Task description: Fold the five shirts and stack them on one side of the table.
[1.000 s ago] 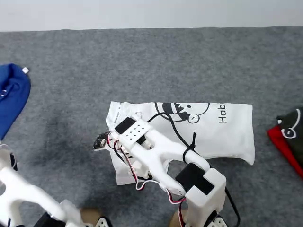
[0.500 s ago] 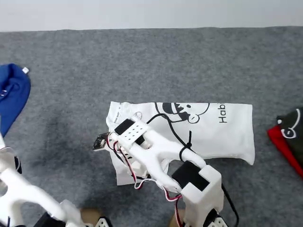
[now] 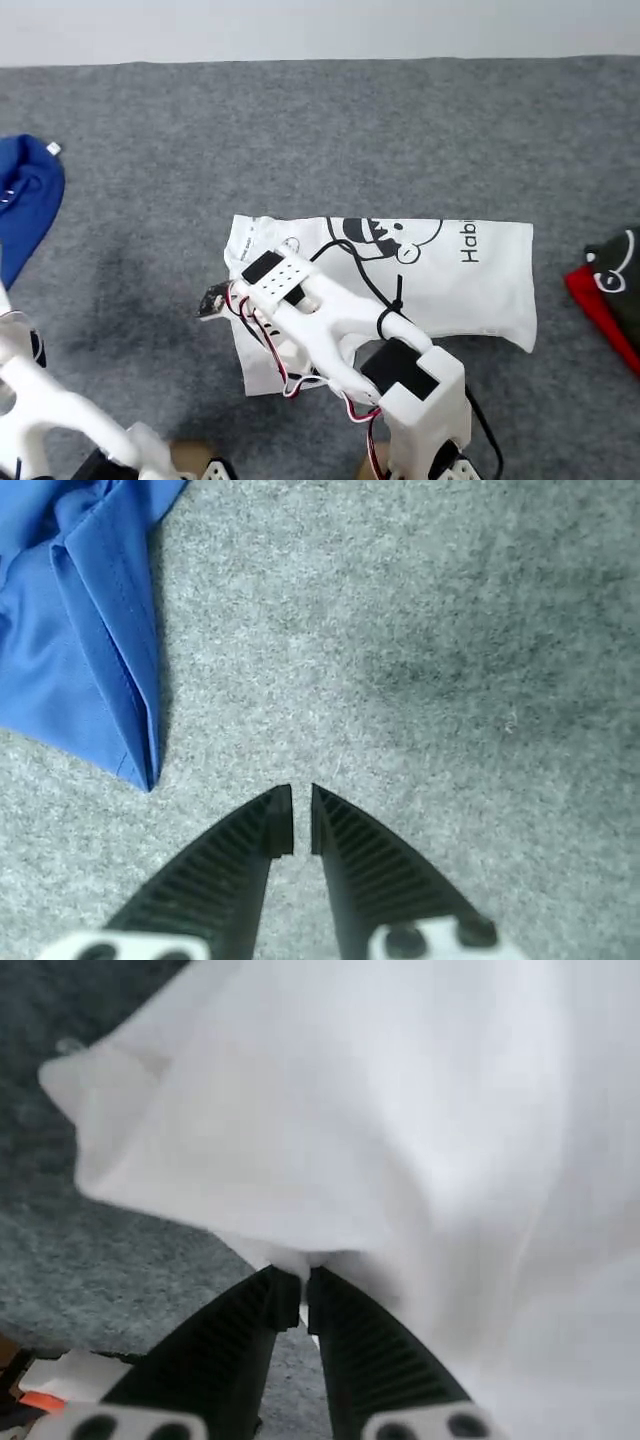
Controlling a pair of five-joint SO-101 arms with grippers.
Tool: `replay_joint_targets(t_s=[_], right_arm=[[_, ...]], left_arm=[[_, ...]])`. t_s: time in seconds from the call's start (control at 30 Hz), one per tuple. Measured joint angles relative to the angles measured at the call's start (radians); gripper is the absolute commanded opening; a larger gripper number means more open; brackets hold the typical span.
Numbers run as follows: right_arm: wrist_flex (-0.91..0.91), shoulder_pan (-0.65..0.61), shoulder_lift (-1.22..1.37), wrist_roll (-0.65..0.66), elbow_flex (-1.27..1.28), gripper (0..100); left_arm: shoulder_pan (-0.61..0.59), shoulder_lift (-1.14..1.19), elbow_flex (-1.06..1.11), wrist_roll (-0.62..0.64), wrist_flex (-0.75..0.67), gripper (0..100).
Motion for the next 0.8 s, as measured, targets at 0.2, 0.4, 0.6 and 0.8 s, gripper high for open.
replay_joint_targets(t_s=[0.2,0.4,0.6,0.8], right_arm=[[0.034,0.020,-0.035,0.011,0.002,1.3],[0.061,0.103,-0.138,0.049,0.002,1.3],[0.061,0.170,-0.158,0.052,-0.002,1.3],[0.061,0.199,-0.150,0.052,-0.112,1.3]], left_arm=[[0.031,0.000,0.000,0.000,0.000,4],[0.098,0.000,0.000,0.002,0.000,4],[0.120,0.000,0.000,0.002,0.000,4],[0.120,0.000,0.000,0.000,0.000,4]])
